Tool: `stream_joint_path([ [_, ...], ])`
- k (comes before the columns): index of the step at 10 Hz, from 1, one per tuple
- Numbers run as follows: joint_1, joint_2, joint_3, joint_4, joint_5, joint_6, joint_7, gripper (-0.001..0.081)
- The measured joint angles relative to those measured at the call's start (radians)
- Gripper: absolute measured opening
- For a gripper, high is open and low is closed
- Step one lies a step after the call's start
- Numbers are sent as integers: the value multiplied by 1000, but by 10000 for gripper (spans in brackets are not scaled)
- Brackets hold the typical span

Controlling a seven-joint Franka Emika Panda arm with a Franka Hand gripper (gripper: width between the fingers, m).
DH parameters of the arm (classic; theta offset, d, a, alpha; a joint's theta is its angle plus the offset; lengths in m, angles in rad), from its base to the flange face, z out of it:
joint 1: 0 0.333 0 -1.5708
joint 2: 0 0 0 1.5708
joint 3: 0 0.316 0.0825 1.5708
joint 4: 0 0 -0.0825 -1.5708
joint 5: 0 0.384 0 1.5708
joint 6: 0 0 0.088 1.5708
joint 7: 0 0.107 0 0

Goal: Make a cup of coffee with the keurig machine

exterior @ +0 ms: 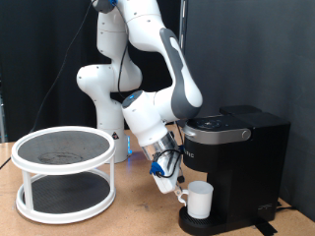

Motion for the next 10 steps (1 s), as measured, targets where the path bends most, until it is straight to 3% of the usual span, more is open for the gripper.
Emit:
stream_joint_path([
  [1, -19, -28, -14, -25, -27, -57, -26, 578],
  [2, -36, -58, -29, -49, -57, -107, -38, 683],
  [5, -80, -155, -64, -115, -117, -218, -59, 734],
  [7, -80, -153, -63, -119, -124, -214, -58, 734],
  [10, -80, -239, -69, -156, -118, -326, -119, 734],
])
